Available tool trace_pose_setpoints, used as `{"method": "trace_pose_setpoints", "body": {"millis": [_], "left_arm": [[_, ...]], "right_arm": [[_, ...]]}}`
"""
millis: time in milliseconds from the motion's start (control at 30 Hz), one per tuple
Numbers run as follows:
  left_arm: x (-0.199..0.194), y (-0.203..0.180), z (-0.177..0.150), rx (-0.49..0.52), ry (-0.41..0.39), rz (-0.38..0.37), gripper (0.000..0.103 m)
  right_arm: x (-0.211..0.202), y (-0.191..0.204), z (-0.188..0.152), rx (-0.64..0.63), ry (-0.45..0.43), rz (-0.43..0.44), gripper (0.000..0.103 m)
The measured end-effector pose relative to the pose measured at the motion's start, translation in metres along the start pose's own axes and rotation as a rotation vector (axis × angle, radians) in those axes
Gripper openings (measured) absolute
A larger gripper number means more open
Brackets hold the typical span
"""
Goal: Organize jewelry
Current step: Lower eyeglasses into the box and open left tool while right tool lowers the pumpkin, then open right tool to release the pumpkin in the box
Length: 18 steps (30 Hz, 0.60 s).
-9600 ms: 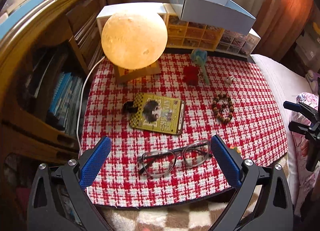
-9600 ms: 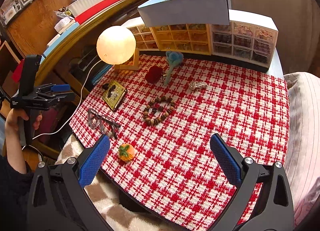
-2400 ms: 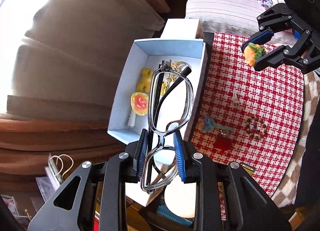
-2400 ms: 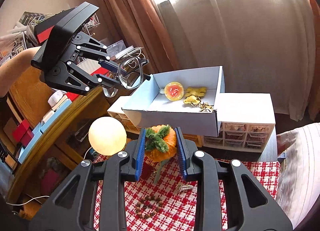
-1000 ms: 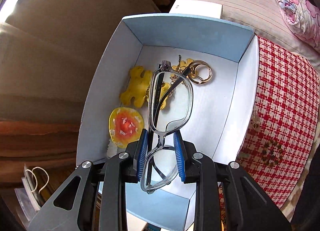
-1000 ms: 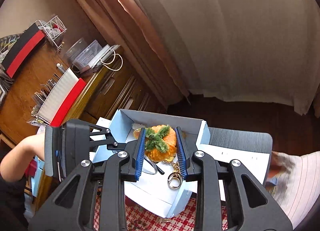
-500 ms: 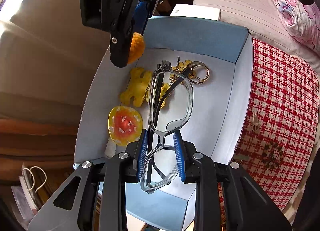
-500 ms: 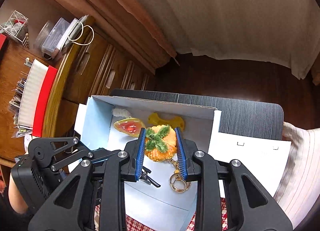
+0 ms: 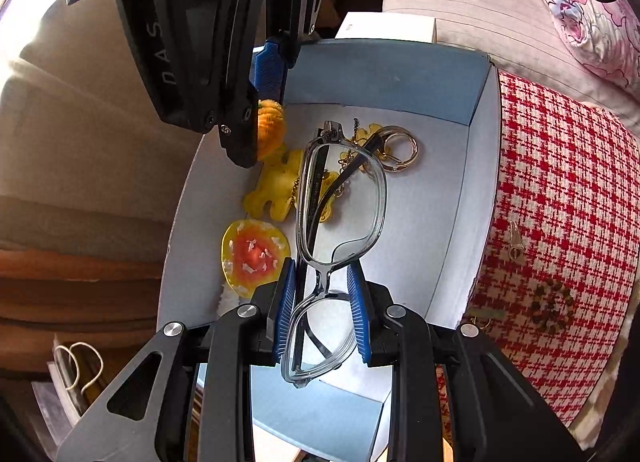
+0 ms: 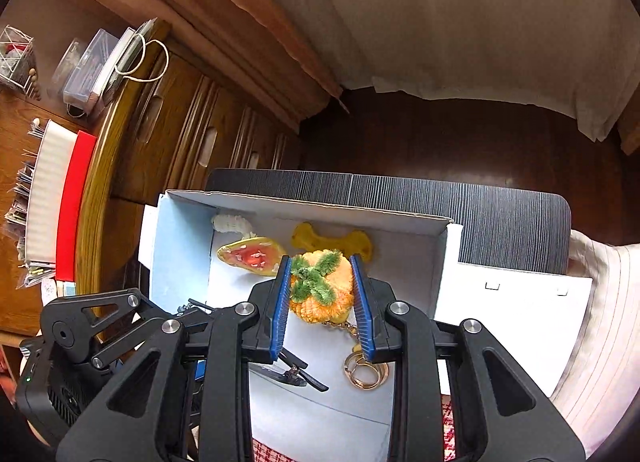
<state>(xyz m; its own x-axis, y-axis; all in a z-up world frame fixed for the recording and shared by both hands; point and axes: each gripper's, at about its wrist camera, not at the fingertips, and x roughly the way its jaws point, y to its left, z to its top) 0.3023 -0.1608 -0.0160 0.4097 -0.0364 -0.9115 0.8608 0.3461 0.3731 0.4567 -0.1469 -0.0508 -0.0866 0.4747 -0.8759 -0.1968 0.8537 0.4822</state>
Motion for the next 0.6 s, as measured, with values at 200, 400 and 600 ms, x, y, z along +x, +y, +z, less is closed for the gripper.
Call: {"method": "trace_pose_setpoints", "body": {"millis": [200,400,600], "left_arm": [[0.002,0.002,0.0,-0.013,0.0,0.0,0.029],[0.001,0.003,0.001,-0.02,0.013,0.011,0.03],[-0.011,-0.002,0.0,-0.023,0.022,0.011,0.044]], "right_arm": [[0.003,0.003,0.002,-0.005,0.006,-0.022,0.029],[0.003,0.004,0.001,0.004,-0.008,-0.036,0.03],[0.002,0.005,-0.001,0.011,-0.015,-0.05,0.03]]}}
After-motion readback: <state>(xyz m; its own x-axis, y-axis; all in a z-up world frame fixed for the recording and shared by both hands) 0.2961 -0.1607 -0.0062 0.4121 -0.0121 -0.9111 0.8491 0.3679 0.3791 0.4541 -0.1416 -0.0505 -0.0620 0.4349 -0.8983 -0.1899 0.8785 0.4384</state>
